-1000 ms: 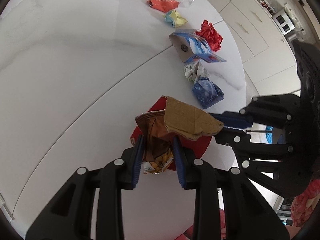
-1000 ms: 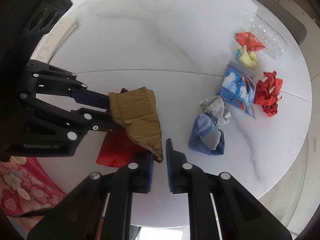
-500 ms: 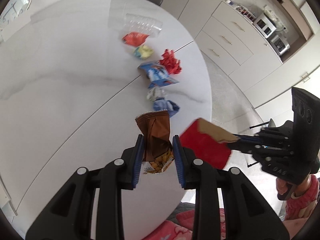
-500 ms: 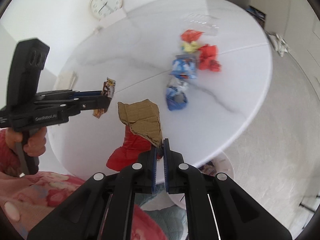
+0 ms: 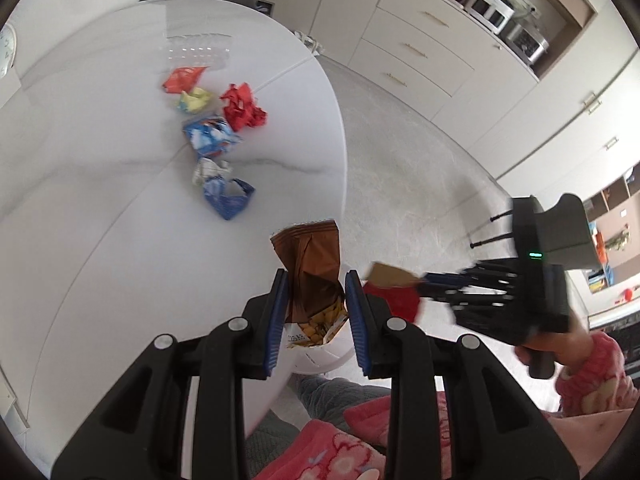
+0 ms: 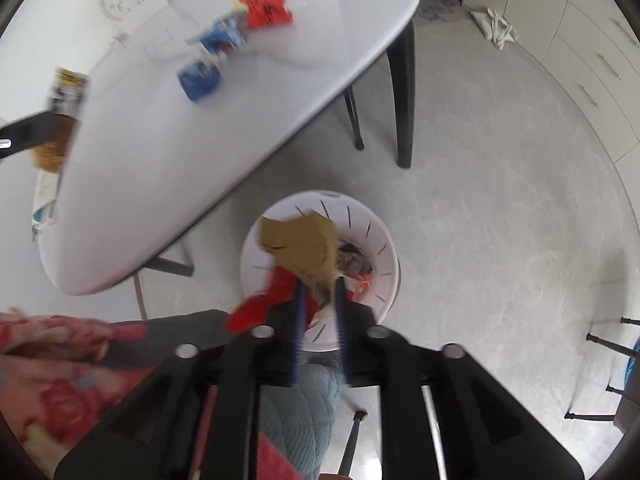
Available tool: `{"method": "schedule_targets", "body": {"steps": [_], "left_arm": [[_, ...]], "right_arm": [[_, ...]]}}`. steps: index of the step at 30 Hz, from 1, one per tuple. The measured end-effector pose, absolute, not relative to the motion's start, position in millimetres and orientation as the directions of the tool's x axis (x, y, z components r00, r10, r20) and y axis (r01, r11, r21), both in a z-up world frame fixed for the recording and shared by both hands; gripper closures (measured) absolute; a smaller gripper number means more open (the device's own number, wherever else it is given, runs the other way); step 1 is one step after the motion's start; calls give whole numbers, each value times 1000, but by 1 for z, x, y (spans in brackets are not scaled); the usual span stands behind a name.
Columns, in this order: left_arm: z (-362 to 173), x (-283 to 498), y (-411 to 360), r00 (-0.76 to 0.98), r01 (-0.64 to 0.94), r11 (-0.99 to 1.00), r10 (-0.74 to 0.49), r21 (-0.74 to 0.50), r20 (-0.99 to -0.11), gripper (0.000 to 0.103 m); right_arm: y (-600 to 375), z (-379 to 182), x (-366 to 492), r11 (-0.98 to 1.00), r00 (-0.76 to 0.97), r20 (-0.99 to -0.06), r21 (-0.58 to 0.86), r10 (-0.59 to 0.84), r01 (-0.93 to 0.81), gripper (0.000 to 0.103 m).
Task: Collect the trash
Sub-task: 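Drop the red paper and brown wrapper into the wastebasket with both tools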
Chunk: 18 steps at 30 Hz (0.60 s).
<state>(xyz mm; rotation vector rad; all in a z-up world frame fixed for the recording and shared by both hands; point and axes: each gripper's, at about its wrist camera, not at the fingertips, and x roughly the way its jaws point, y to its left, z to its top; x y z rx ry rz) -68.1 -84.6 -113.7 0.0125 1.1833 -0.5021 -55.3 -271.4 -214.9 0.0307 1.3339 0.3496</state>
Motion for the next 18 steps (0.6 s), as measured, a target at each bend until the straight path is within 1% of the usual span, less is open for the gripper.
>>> {"method": "schedule_targets", "body": {"steps": [1, 2, 4, 6, 8, 11, 14, 15, 18], "left_arm": [[-114, -72, -91, 279, 388, 890, -362, -240, -890, 74], [-115, -75, -96, 275, 395, 889, -356, -233, -893, 74], [-118, -82, -108, 267, 410, 886, -343, -216, -900, 74], [-123, -87, -119, 259, 423, 882, -337, -207, -905, 73], [-129, -90, -129, 248, 433, 877, -336, -206, -909, 73], [-140, -96, -144, 221, 446, 870, -335, -210, -916, 72], [-152, -101, -158, 189, 457, 863, -330, -215, -925, 72], [-157, -102, -162, 179, 461, 861, -327, -214, -928, 71], [-169, -102, -170, 158, 462, 862, -313, -210, -936, 62]], "right_arm": [[-271, -222, -60, 952, 187, -949, 212, 255, -223, 52], [-271, -231, -58, 958, 187, -954, 192, 232, -213, 42], [-275, -235, -60, 960, 185, -956, 190, 229, -206, 41], [-282, -228, -62, 961, 197, -952, 197, 235, -193, 34], [-291, -215, -70, 965, 236, -947, 174, 219, -196, 19], [-304, -192, -77, 974, 302, -939, 107, 166, -202, 10], [-319, -171, -84, 979, 345, -928, 83, 144, -185, 8], [-324, -168, -83, 981, 353, -924, 85, 144, -177, 8], [-336, -157, -85, 983, 380, -912, 101, 151, -151, 7]]}}
